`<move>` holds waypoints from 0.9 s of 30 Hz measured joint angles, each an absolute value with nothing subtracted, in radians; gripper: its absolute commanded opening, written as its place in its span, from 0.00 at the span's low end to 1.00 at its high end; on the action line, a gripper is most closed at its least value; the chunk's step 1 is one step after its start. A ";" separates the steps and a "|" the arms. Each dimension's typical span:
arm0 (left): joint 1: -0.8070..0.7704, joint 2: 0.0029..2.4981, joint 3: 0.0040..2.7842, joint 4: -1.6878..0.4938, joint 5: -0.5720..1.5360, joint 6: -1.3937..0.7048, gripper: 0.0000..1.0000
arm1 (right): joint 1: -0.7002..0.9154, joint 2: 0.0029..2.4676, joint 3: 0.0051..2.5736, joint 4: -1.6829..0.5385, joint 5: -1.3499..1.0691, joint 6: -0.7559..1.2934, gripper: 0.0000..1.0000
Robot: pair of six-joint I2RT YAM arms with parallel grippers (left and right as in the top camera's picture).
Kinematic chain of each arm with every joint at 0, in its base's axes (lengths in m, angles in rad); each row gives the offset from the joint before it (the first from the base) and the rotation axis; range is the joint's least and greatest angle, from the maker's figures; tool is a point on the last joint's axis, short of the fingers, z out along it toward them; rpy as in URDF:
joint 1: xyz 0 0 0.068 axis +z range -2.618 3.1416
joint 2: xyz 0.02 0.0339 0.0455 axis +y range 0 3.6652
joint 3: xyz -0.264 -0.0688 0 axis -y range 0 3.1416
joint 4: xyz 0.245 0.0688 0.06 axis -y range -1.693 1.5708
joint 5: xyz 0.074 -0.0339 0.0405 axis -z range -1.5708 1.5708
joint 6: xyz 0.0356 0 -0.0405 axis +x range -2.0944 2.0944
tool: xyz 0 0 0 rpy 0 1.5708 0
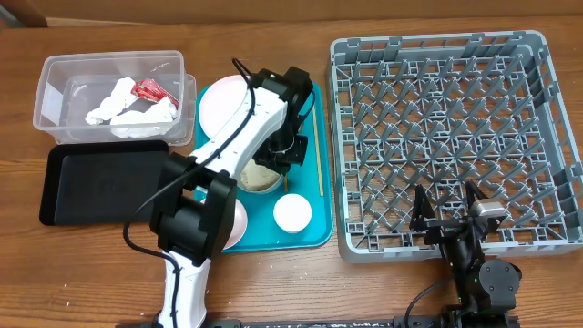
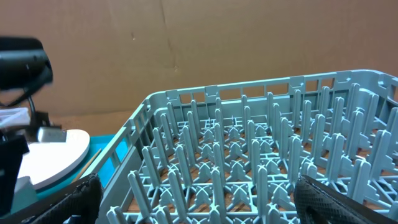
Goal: Sort waste into correct bins and load items into the dishwasher
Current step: 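Lift the rice bowl left and tip the rice onto the black tray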
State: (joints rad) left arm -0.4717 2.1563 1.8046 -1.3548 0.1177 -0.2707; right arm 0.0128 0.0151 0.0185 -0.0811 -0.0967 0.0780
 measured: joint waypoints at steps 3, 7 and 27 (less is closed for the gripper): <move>-0.471 2.141 1.881 -1.399 0.121 -0.270 0.04 | 0.013 0.015 0.019 -0.081 -0.097 0.079 1.00; -0.450 2.082 1.958 -1.457 0.126 -0.267 0.04 | 0.013 0.015 0.019 -0.081 -0.097 0.078 1.00; 0.186 1.760 1.956 -1.671 0.411 0.070 0.05 | 0.013 0.015 0.019 -0.081 -0.097 0.078 1.00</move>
